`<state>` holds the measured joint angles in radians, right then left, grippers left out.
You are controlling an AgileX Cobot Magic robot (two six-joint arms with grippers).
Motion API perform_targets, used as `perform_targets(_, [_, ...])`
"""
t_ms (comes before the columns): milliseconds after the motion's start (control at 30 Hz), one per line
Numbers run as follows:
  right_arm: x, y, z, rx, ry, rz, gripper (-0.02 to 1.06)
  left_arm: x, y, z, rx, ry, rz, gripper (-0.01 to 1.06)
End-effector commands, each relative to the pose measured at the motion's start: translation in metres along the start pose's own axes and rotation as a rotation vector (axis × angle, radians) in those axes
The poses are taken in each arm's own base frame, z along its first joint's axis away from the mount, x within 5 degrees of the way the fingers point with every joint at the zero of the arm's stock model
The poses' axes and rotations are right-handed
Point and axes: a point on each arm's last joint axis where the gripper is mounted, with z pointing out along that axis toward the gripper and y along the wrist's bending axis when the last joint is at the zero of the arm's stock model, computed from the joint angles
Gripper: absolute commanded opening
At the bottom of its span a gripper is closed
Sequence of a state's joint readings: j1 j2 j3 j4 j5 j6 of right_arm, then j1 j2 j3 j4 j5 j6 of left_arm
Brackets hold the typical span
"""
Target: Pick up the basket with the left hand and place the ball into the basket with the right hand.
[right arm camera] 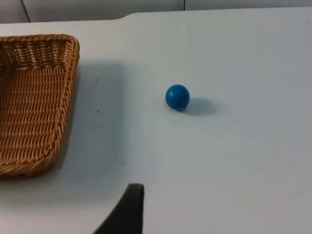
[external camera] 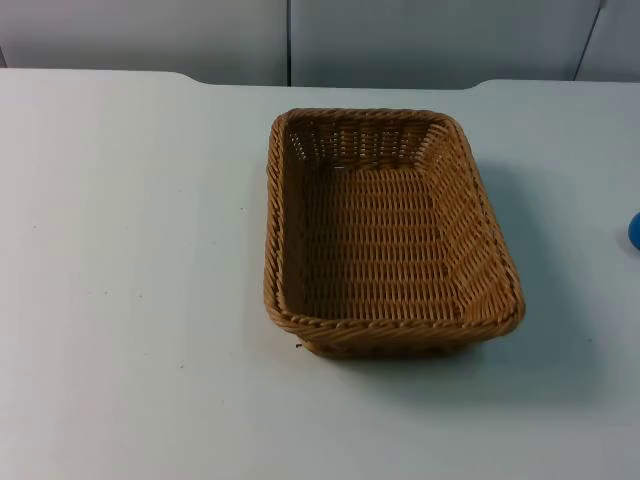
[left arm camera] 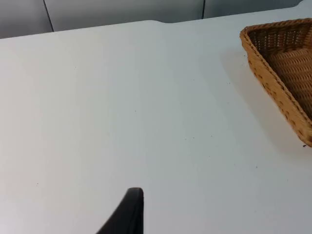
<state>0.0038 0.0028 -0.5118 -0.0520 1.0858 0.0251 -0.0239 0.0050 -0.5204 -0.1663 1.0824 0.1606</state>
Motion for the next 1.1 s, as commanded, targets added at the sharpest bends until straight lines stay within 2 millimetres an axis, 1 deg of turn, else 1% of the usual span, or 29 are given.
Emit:
perform_targets(0, [0.000, 0.000, 0.001, 0.006, -0.006, 0.004, 1.05, 0.001, -0.001, 0.001, 0.006, -0.001, -0.014, 1.05])
perform_targets(167, [0.000, 0.000, 0.001, 0.006, -0.006, 0.004, 1.05, -0.002, -0.006, -0.001, 0.060, -0.032, -0.070, 1.05])
perform_targets(233, [0.000, 0.000, 0.001, 0.006, -0.006, 0.004, 1.05, -0.009, -0.007, -0.001, 0.075, -0.029, -0.098, 1.05])
perform_targets(300, [0.000, 0.000, 0.001, 0.006, -0.006, 0.004, 1.05, -0.020, -0.006, -0.002, 0.074, -0.029, -0.115, 1.05])
perform_targets(333, [0.000, 0.000, 0.001, 0.006, -0.006, 0.004, 1.05, -0.020, -0.006, -0.002, 0.074, -0.029, -0.115, 1.05])
perform_targets(433, [0.000, 0.000, 0.001, 0.006, -0.006, 0.004, 1.05, -0.042, -0.003, -0.003, 0.068, -0.048, -0.121, 1.05])
perform_targets(467, [0.000, 0.000, 0.001, 0.006, -0.006, 0.004, 1.05, -0.054, -0.002, -0.002, 0.065, -0.061, -0.122, 1.05])
perform_targets(500, [0.000, 0.000, 0.001, 0.006, -0.006, 0.004, 1.05, -0.054, -0.002, -0.002, 0.065, -0.061, -0.122, 1.05])
perform_targets(567, [0.000, 0.000, 0.001, 0.006, -0.006, 0.004, 1.05, -0.070, 0.000, 0.001, 0.061, -0.066, -0.127, 1.05])
perform_targets(667, [0.000, 0.000, 0.001, 0.006, -0.006, 0.004, 1.05, -0.092, 0.004, 0.013, 0.054, -0.043, -0.137, 1.05])
perform_targets(700, [0.000, 0.000, 0.001, 0.006, -0.006, 0.004, 1.05, -0.092, 0.004, 0.013, 0.054, -0.043, -0.137, 1.05])
perform_targets(800, [0.000, 0.000, 0.001, 0.006, -0.006, 0.004, 1.05, -0.113, 0.009, 0.028, 0.051, -0.010, -0.135, 1.05])
perform_targets(833, [0.000, 0.000, 0.001, 0.006, -0.006, 0.004, 1.05, -0.113, 0.009, 0.028, 0.051, -0.010, -0.135, 1.05])
perform_targets(900, [0.000, 0.000, 0.001, 0.006, -0.006, 0.004, 1.05, -0.126, 0.012, 0.040, 0.051, 0.015, -0.124, 1.05])
perform_targets(967, [0.000, 0.000, 0.001, 0.006, -0.006, 0.004, 1.05, -0.142, 0.014, 0.059, 0.071, 0.040, -0.125, 1.05])
perform_targets(1000, [0.000, 0.000, 0.001, 0.006, -0.006, 0.004, 1.05, -0.147, 0.015, 0.066, 0.082, 0.039, -0.121, 1.05])
perform_targets(1033, [0.000, 0.000, 0.001, 0.006, -0.006, 0.004, 1.05, -0.147, 0.015, 0.066, 0.082, 0.039, -0.121, 1.05])
perform_targets(1067, [0.000, 0.000, 0.001, 0.006, -0.006, 0.004, 1.05, -0.152, 0.015, 0.074, 0.095, 0.040, -0.122, 1.05])
